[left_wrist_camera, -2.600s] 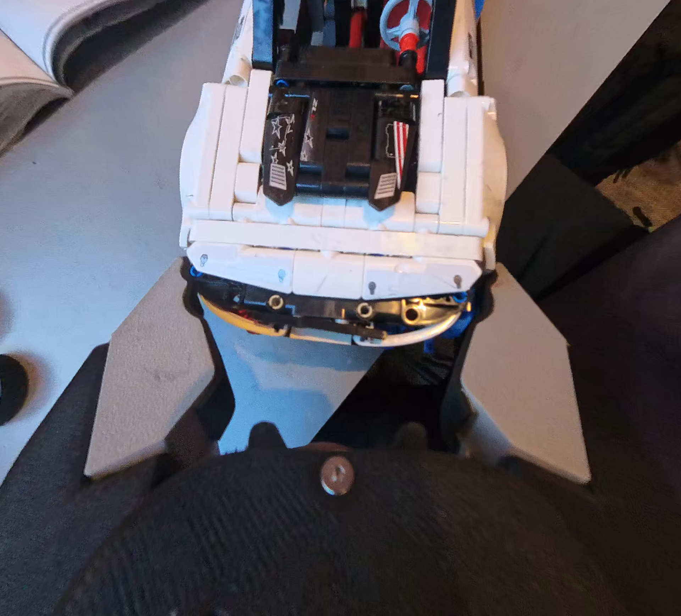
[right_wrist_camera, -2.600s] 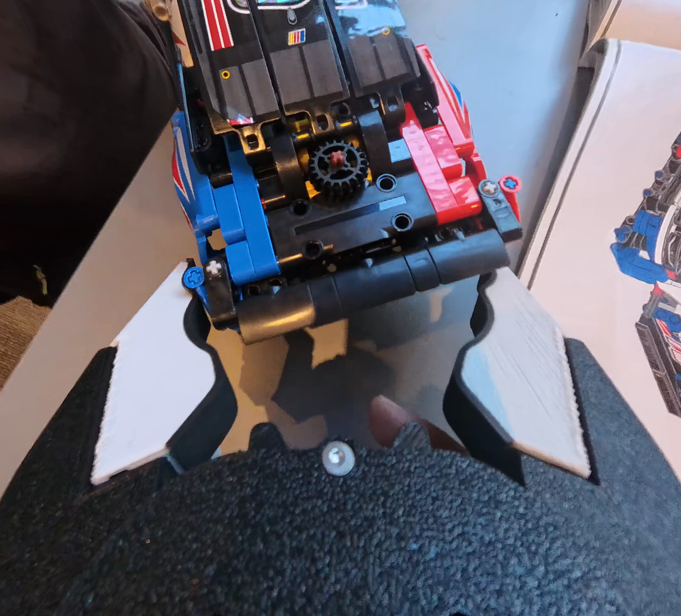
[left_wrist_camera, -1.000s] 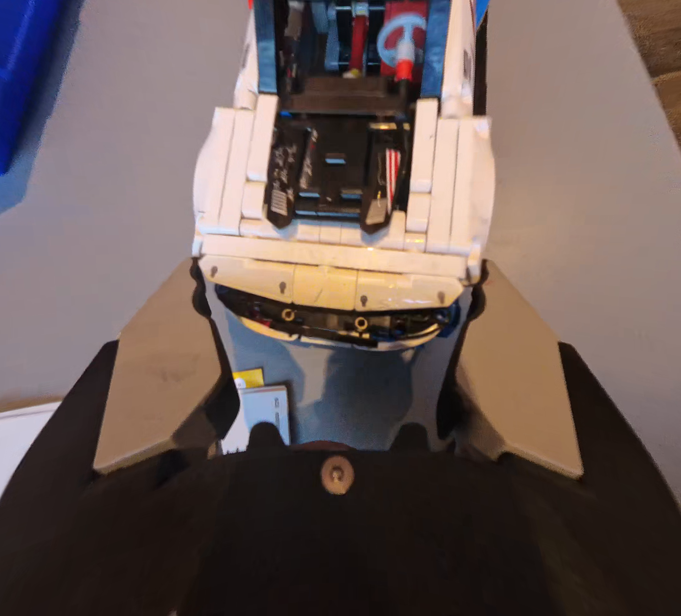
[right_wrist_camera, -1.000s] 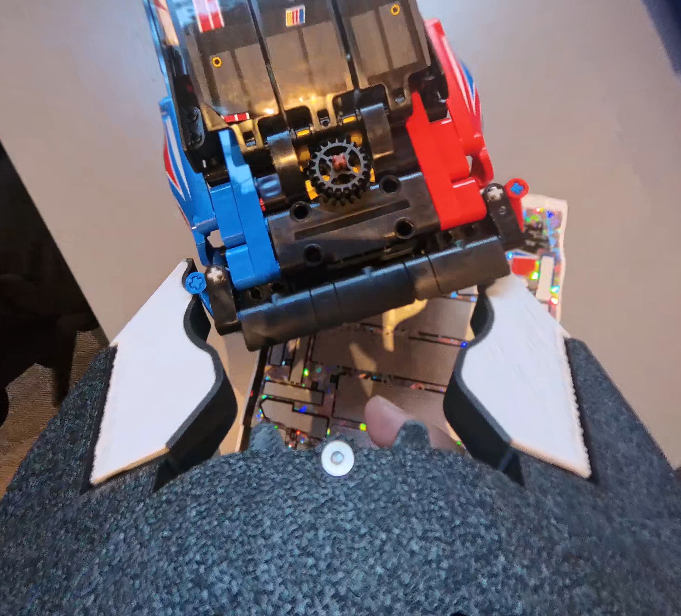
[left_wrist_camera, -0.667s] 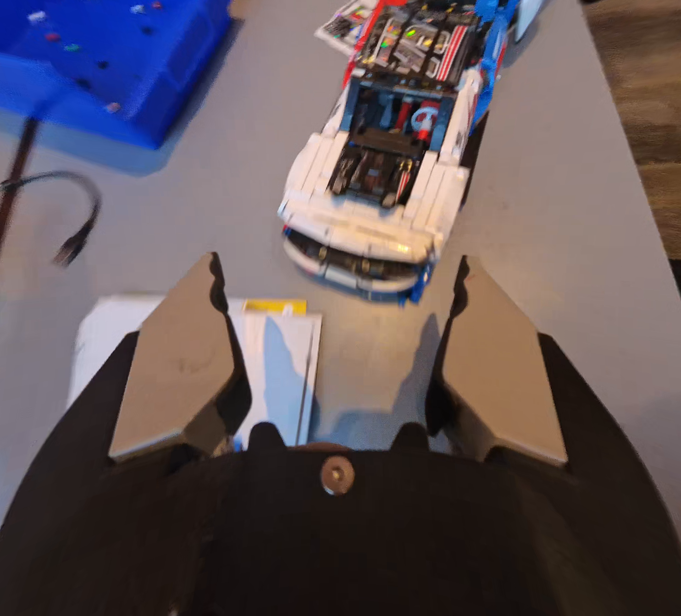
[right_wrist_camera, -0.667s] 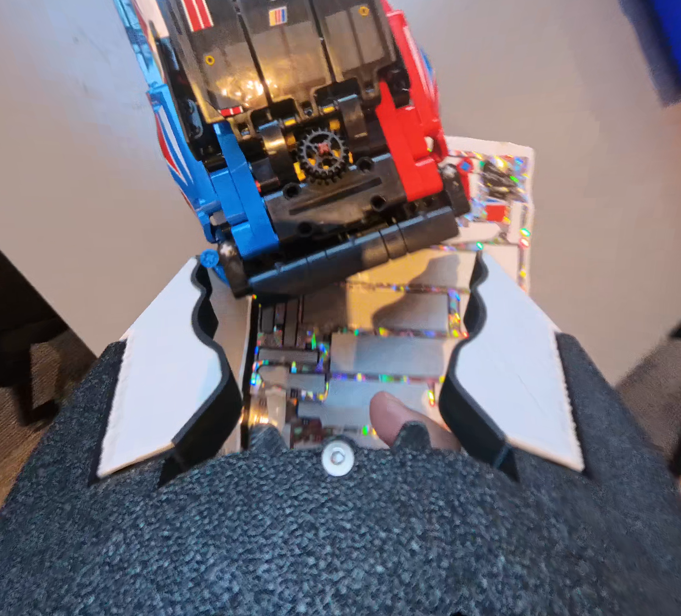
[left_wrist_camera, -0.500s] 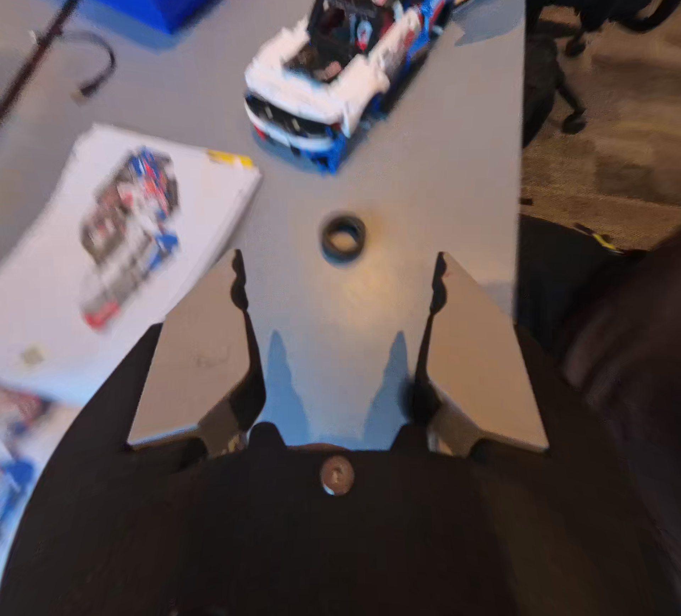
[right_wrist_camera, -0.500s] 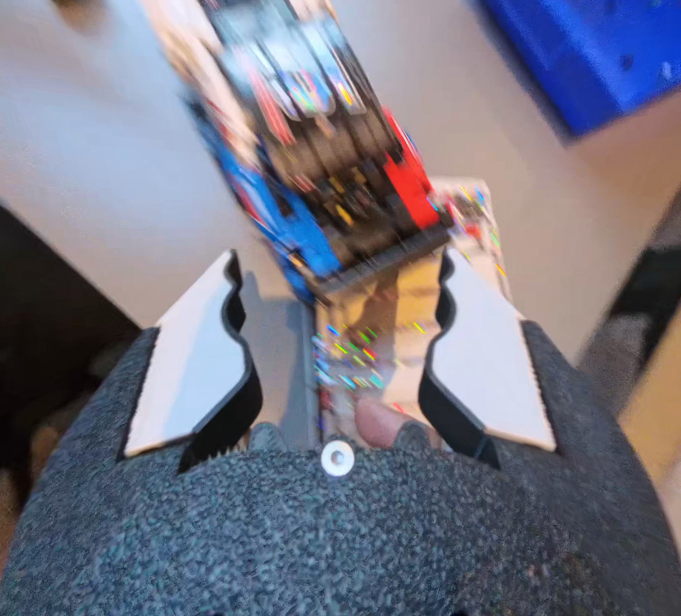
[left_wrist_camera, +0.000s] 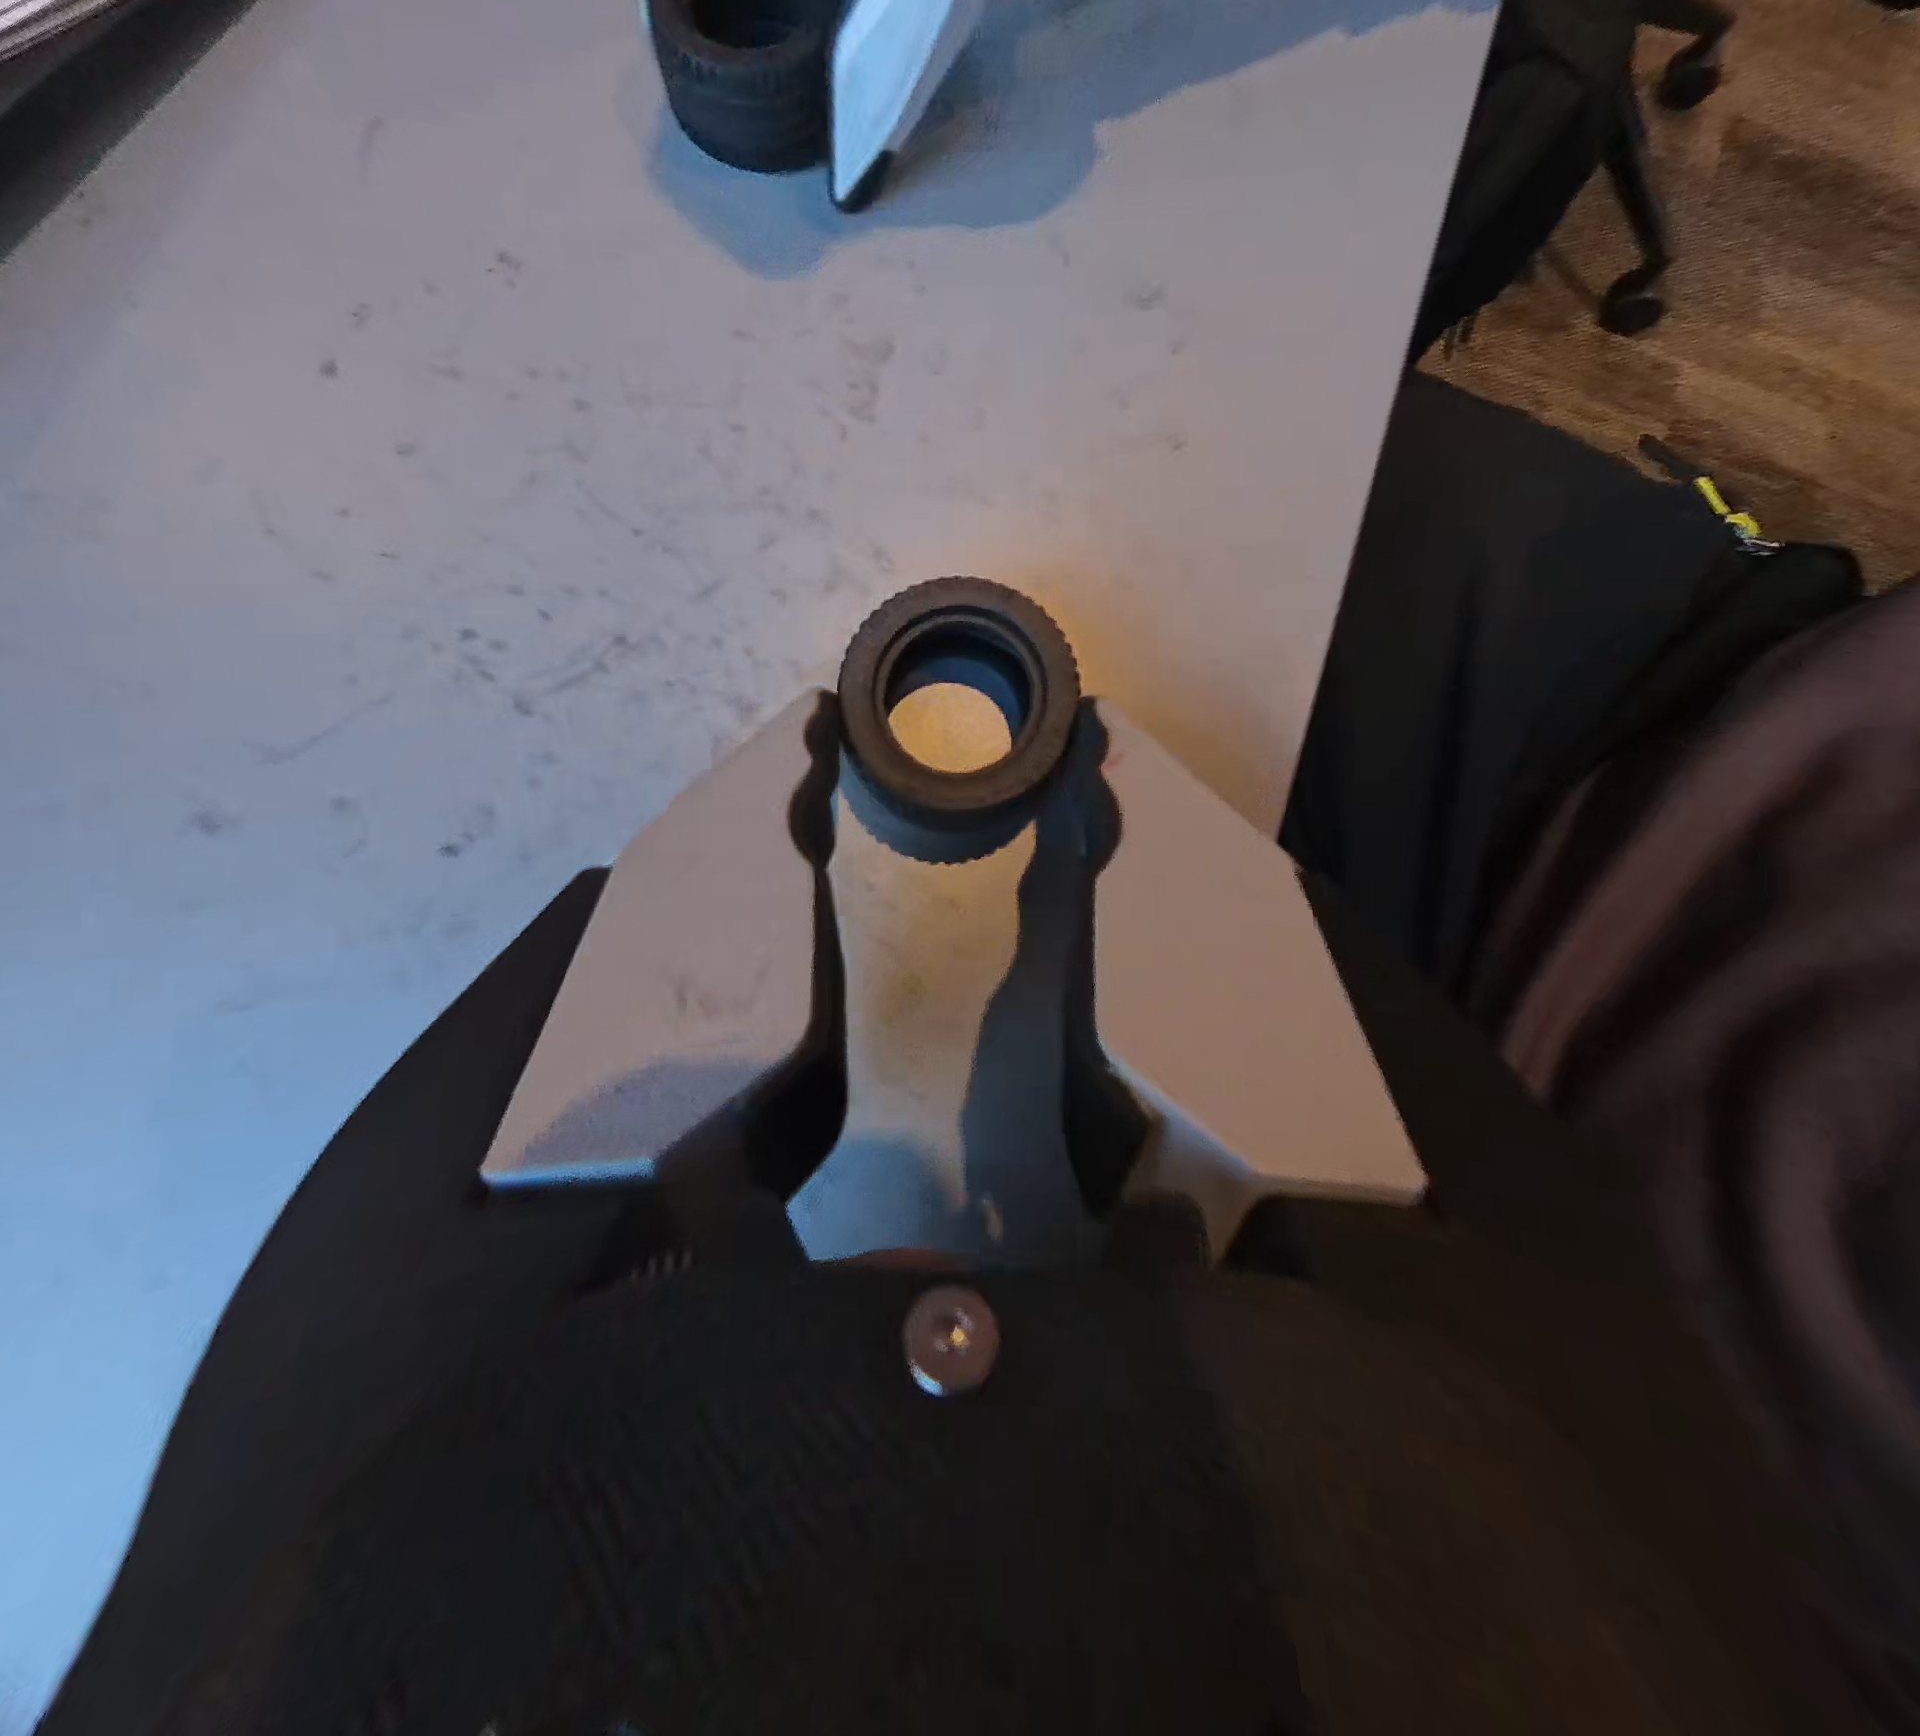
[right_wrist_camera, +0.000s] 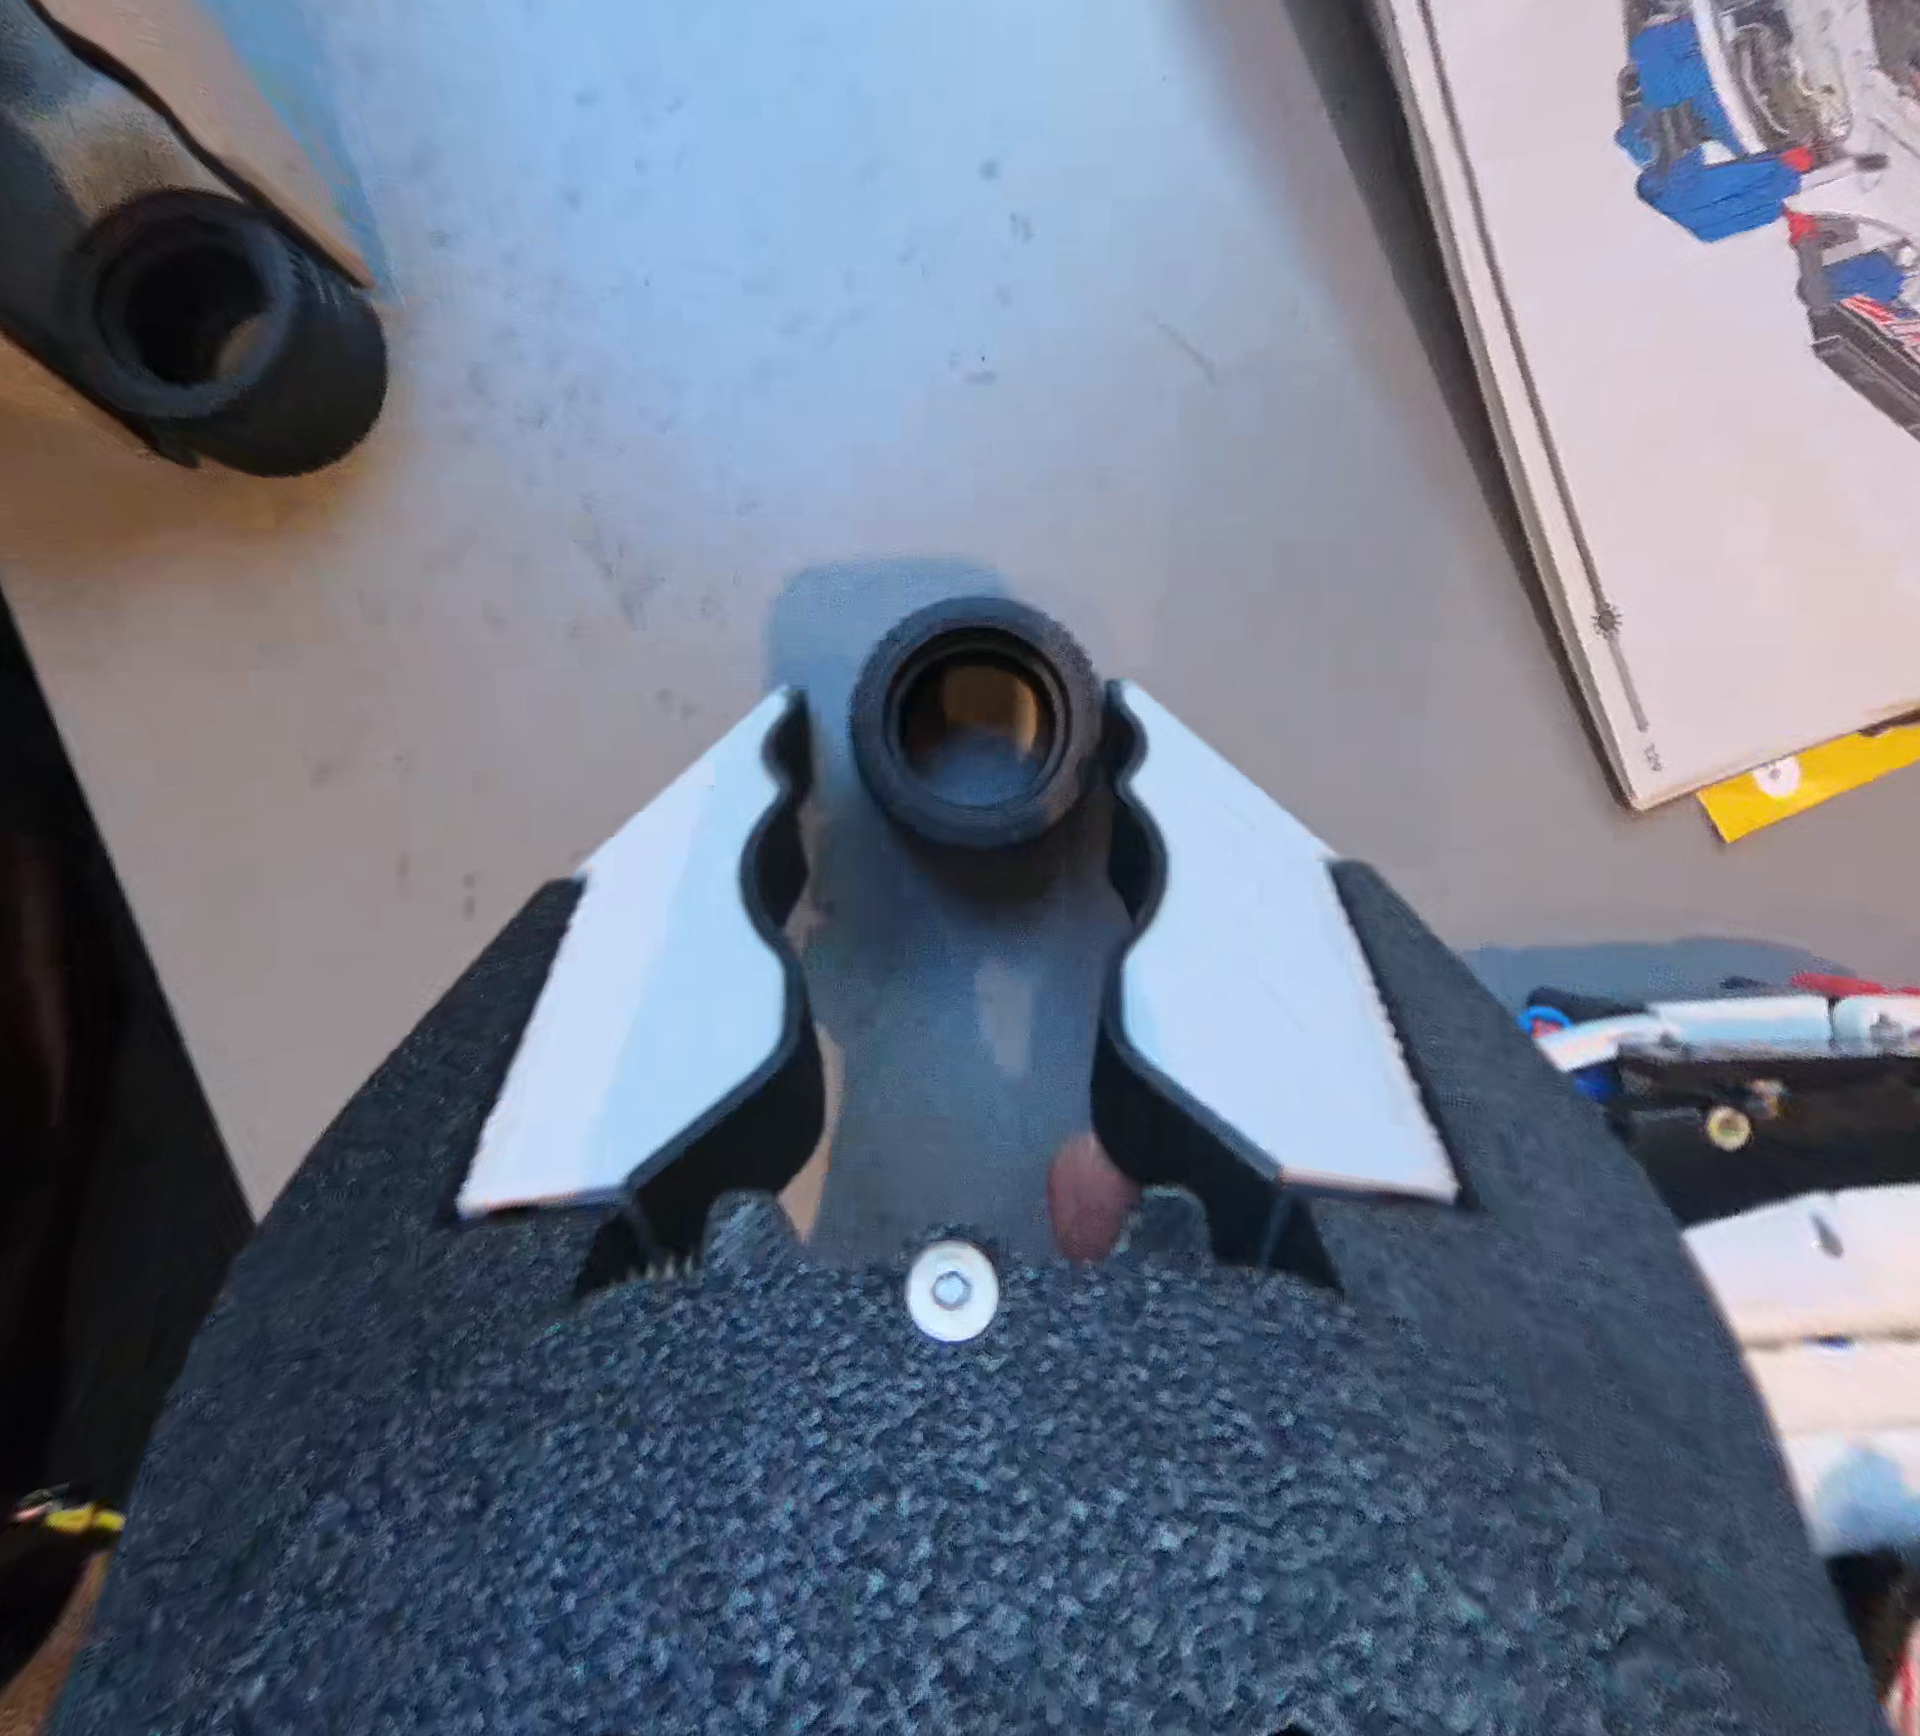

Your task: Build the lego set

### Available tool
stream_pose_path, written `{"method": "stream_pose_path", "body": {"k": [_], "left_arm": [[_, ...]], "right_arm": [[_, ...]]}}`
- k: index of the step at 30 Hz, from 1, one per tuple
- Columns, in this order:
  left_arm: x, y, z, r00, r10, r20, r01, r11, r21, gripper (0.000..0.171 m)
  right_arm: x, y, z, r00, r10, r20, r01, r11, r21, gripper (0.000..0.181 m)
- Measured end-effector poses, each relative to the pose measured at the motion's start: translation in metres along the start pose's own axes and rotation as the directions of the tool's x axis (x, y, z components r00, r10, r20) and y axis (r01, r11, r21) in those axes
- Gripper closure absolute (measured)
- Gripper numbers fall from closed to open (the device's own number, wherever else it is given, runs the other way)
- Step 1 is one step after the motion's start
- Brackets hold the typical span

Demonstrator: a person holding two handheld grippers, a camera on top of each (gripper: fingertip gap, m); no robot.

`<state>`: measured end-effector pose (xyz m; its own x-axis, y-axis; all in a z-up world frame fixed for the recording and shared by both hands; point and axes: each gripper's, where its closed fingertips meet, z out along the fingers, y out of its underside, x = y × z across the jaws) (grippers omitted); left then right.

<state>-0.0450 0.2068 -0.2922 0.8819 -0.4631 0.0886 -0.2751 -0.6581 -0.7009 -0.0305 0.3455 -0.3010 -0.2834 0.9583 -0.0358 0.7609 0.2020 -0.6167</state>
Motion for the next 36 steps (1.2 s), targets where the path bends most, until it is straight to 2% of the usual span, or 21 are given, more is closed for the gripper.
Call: {"method": "stream_pose_path", "body": {"k": [1, 4, 7, 9, 12, 15, 18, 24, 29, 32, 36], "left_arm": [[-0.002, -0.001, 0.000, 1.000, 0.010, -0.014, -0.010, 1.000, 0.007, 0.130], [-0.026, -0.004, 0.002, 1.000, 0.030, -0.005, -0.030, 1.000, 0.006, 0.131], [-0.054, -0.010, 0.003, 1.000, 0.026, -0.005, -0.026, 1.000, -0.005, 0.131], [-0.060, -0.017, 0.004, 0.999, 0.041, -0.015, -0.041, 0.999, 0.000, 0.131], [-0.056, -0.023, 0.007, 0.998, 0.046, -0.036, -0.045, 0.999, 0.003, 0.131], [-0.047, -0.016, 0.012, 0.996, 0.091, -0.021, -0.092, 0.995, -0.050, 0.130], [-0.045, -0.013, 0.008, 0.996, 0.093, 0.000, -0.093, 0.994, -0.056, 0.131], [-0.036, -0.007, 0.003, 0.999, 0.040, 0.016, -0.039, 0.999, -0.023, 0.130], [-0.040, 0.005, -0.014, 0.998, 0.042, 0.054, -0.039, 0.998, -0.050, 0.130], [-0.038, 0.006, -0.016, 1.000, 0.002, 0.008, -0.001, 1.000, -0.015, 0.130], [-0.037, 0.003, -0.005, 1.000, 0.022, -0.015, -0.023, 0.999, -0.048, 0.130]], "right_arm": [[0.000, 0.000, 0.000, 1.000, -0.018, 0.005, 0.018, 1.000, -0.008, 0.134], [-0.005, 0.004, -0.007, 0.998, -0.026, 0.055, 0.029, 0.999, -0.047, 0.134], [-0.006, 0.017, -0.030, 0.998, -0.034, 0.056, 0.036, 0.998, -0.044, 0.134], [-0.014, 0.031, -0.047, 0.997, -0.040, 0.071, 0.043, 0.998, -0.036, 0.134], [-0.019, 0.052, -0.060, 0.996, -0.084, 0.022, 0.084, 0.996, -0.038, 0.134], [-0.020, 0.067, -0.054, 0.993, -0.120, -0.016, 0.119, 0.992, -0.052, 0.133], [-0.025, 0.064, -0.052, 0.994, -0.103, 0.026, 0.103, 0.995, -0.006, 0.133], [-0.026, 0.065, -0.054, 0.980, -0.190, 0.055, 0.189, 0.982, 0.021, 0.133], [-0.026, 0.058, -0.047, 0.972, -0.219, 0.085, 0.217, 0.976, 0.033, 0.133], [-0.025, 0.058, -0.046, 0.972, -0.216, 0.087, 0.213, 0.976, 0.044, 0.132], [-0.024, 0.058, -0.046, 0.976, -0.201, 0.081, 0.198, 0.979, 0.051, 0.132]]}}
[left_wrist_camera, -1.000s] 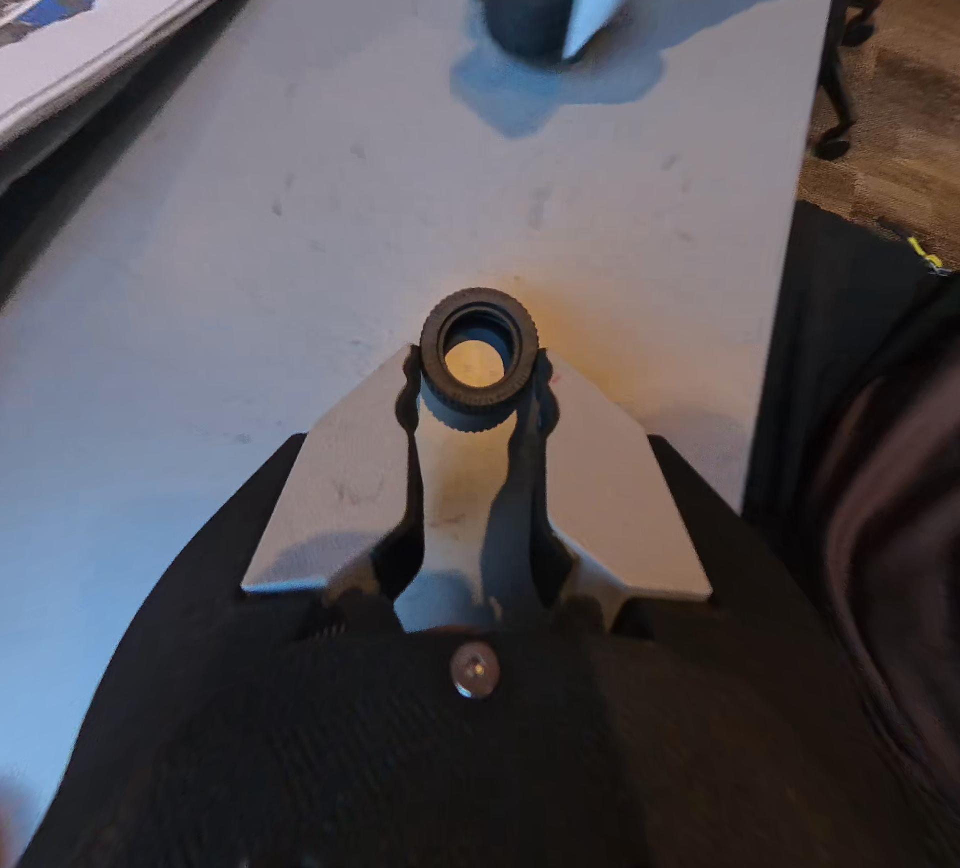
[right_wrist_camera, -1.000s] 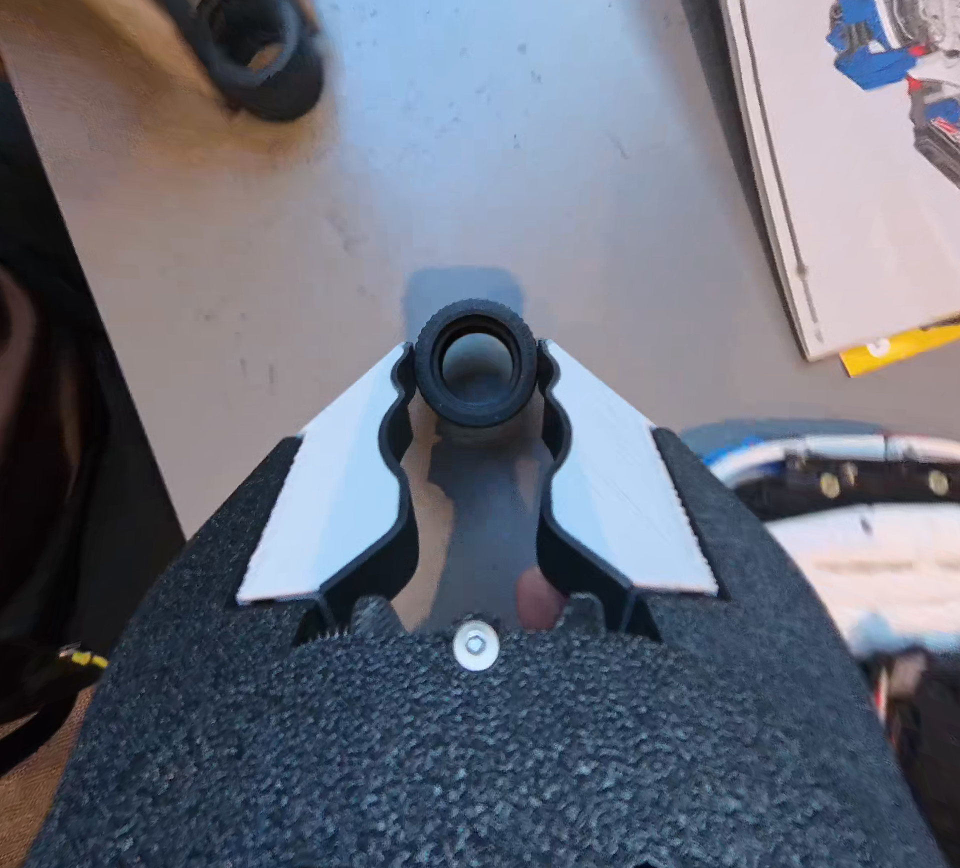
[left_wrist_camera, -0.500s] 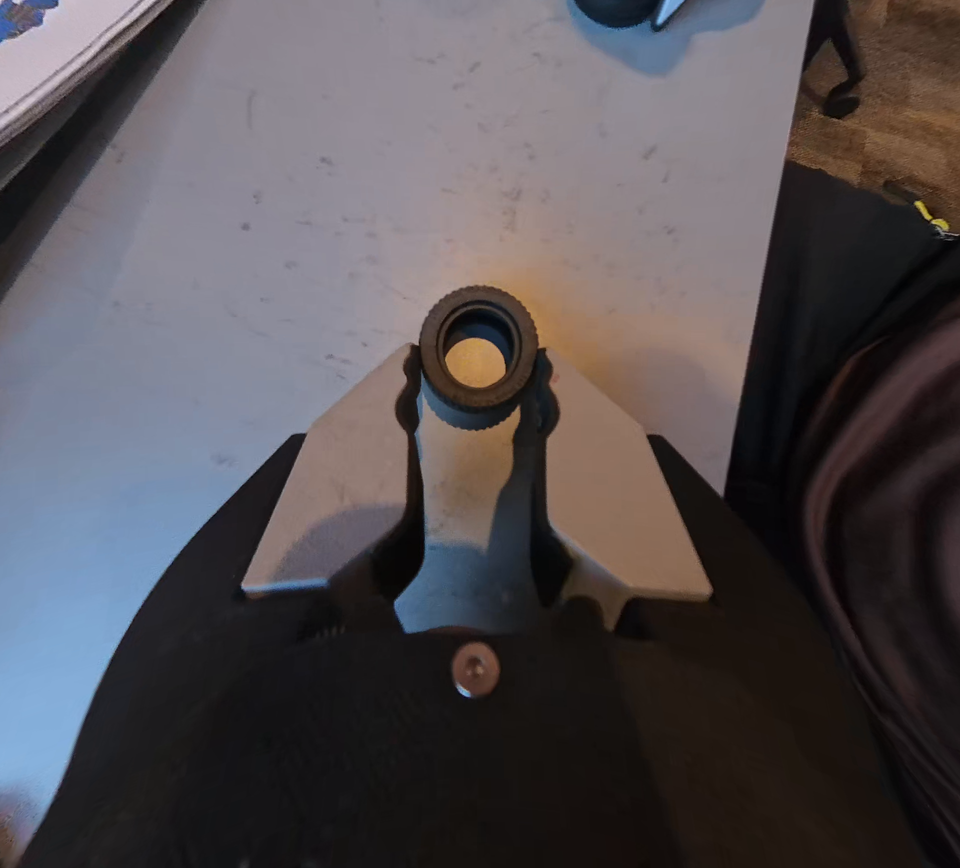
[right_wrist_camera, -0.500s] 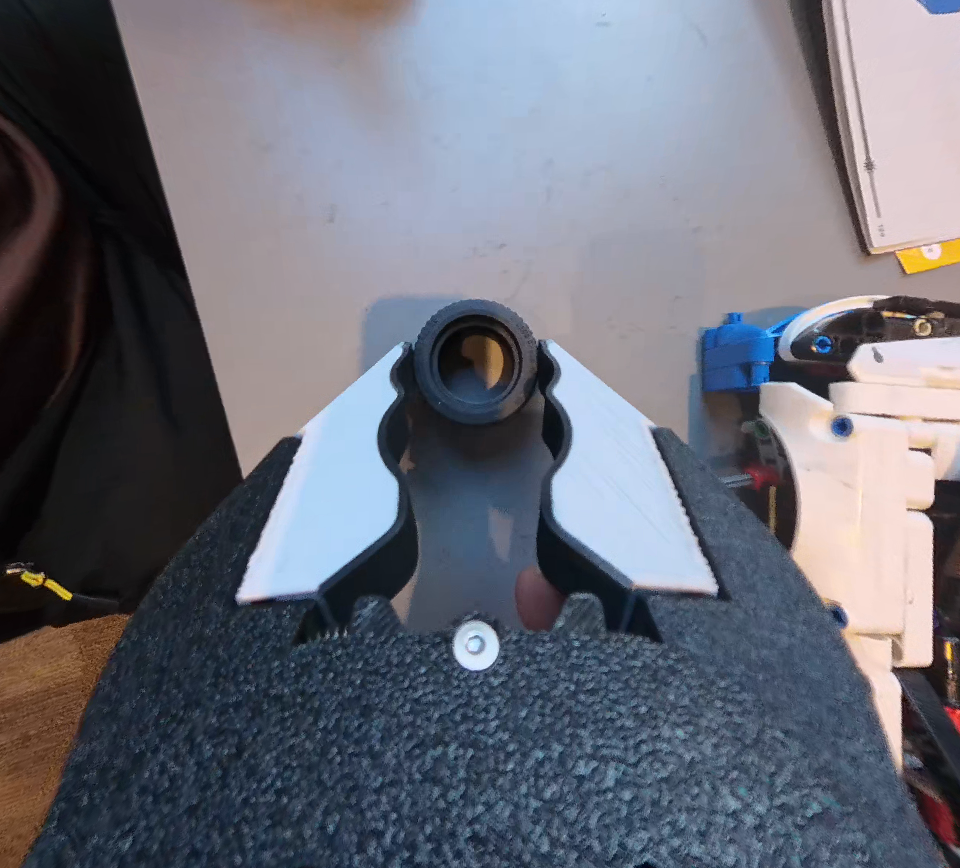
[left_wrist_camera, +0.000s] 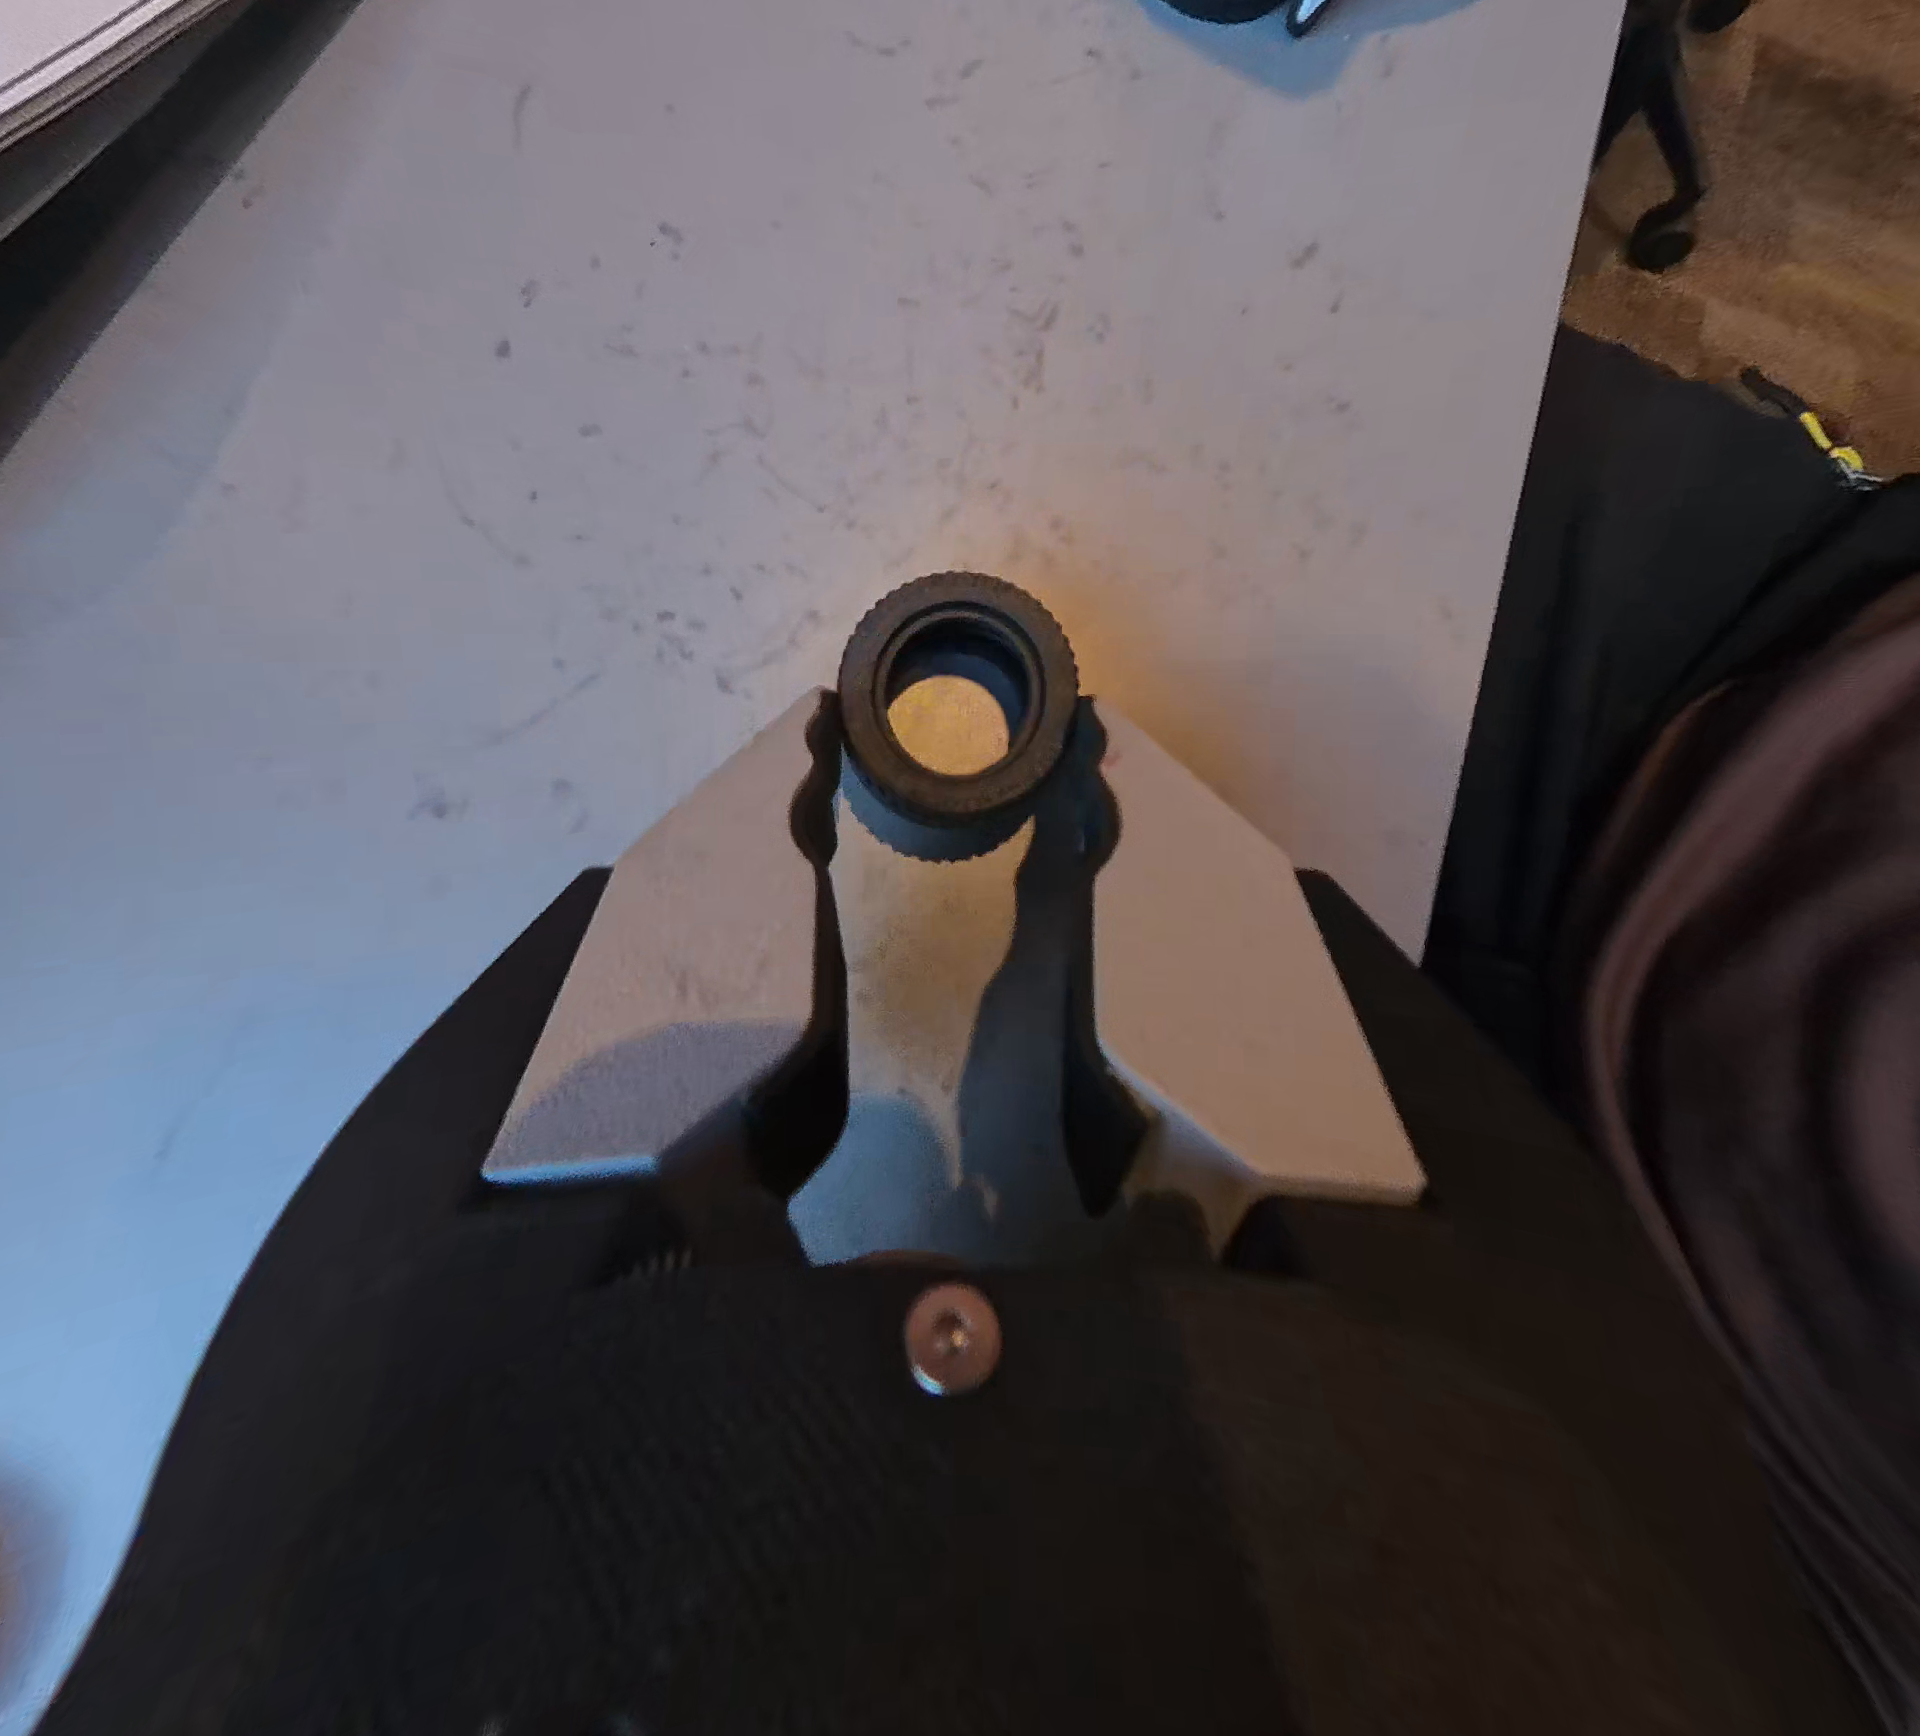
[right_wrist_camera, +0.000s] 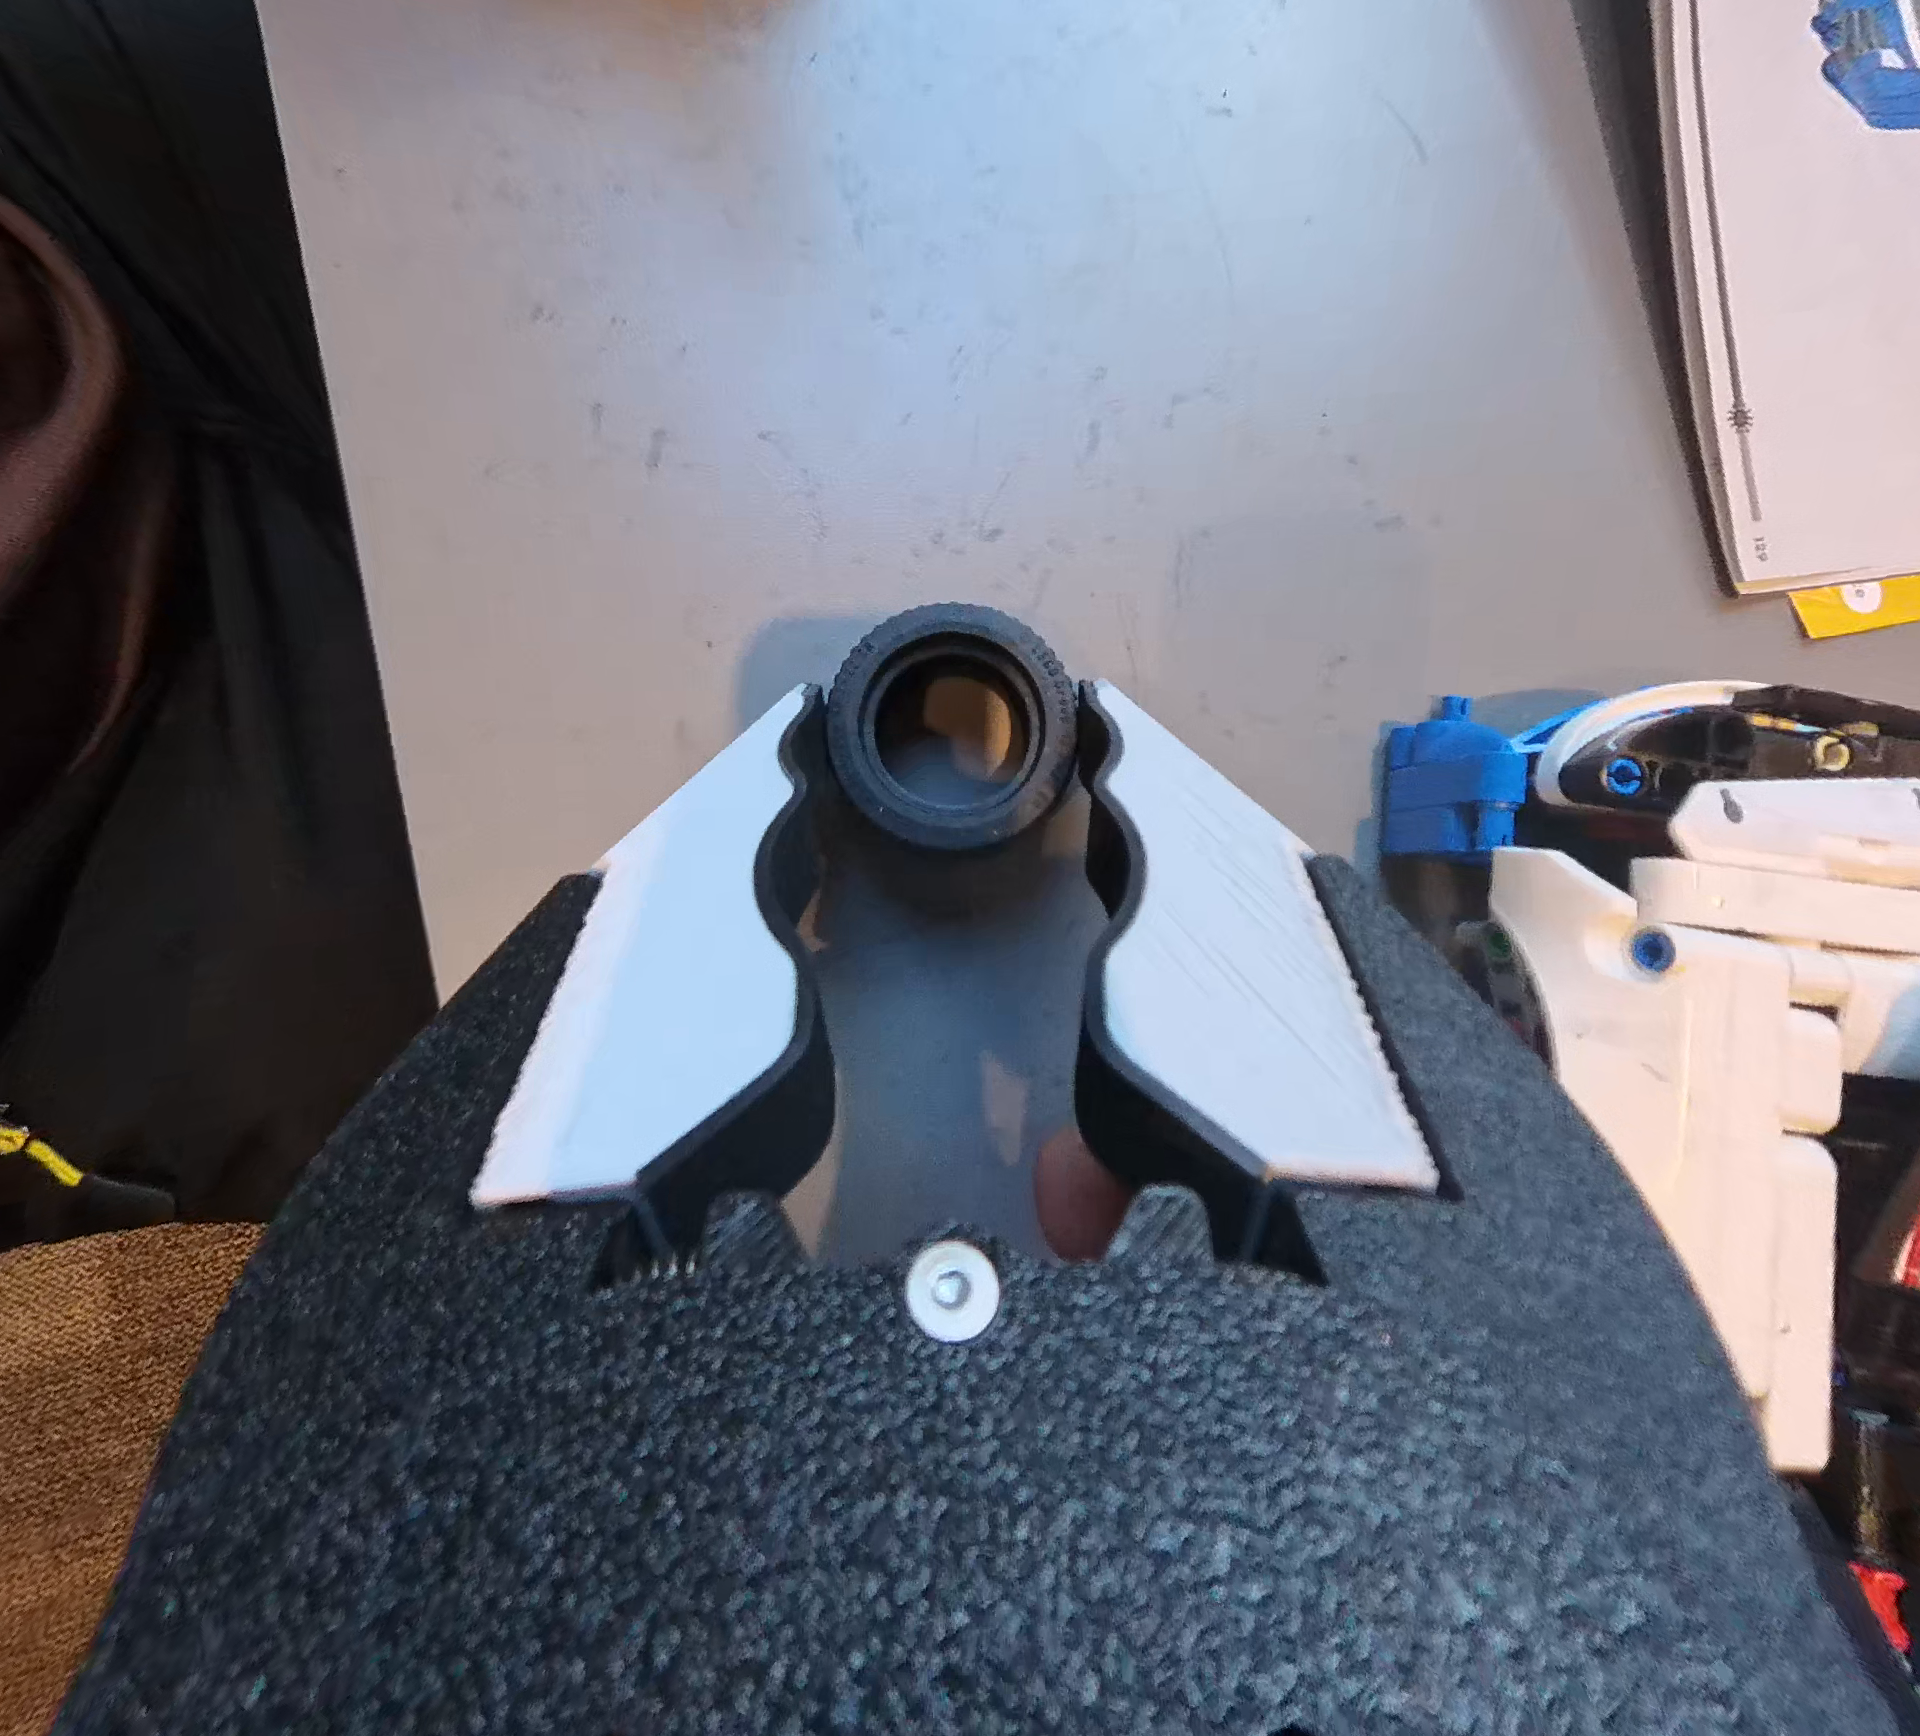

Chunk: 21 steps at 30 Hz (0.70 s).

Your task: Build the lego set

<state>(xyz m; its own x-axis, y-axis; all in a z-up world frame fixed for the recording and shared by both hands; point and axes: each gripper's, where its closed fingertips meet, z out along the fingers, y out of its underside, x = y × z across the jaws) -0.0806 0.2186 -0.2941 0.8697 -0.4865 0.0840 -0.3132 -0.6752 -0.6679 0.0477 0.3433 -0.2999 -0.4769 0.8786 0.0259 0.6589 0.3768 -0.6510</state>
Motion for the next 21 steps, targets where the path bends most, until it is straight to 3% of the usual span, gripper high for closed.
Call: {"method": "stream_pose_path", "body": {"k": [21], "left_arm": [[-0.010, 0.010, -0.011, 0.998, -0.002, 0.058, 0.005, 0.999, -0.050, 0.130]], "right_arm": [[-0.006, -0.006, 0.004, 1.000, -0.030, -0.006, 0.030, 0.999, 0.012, 0.132]]}}
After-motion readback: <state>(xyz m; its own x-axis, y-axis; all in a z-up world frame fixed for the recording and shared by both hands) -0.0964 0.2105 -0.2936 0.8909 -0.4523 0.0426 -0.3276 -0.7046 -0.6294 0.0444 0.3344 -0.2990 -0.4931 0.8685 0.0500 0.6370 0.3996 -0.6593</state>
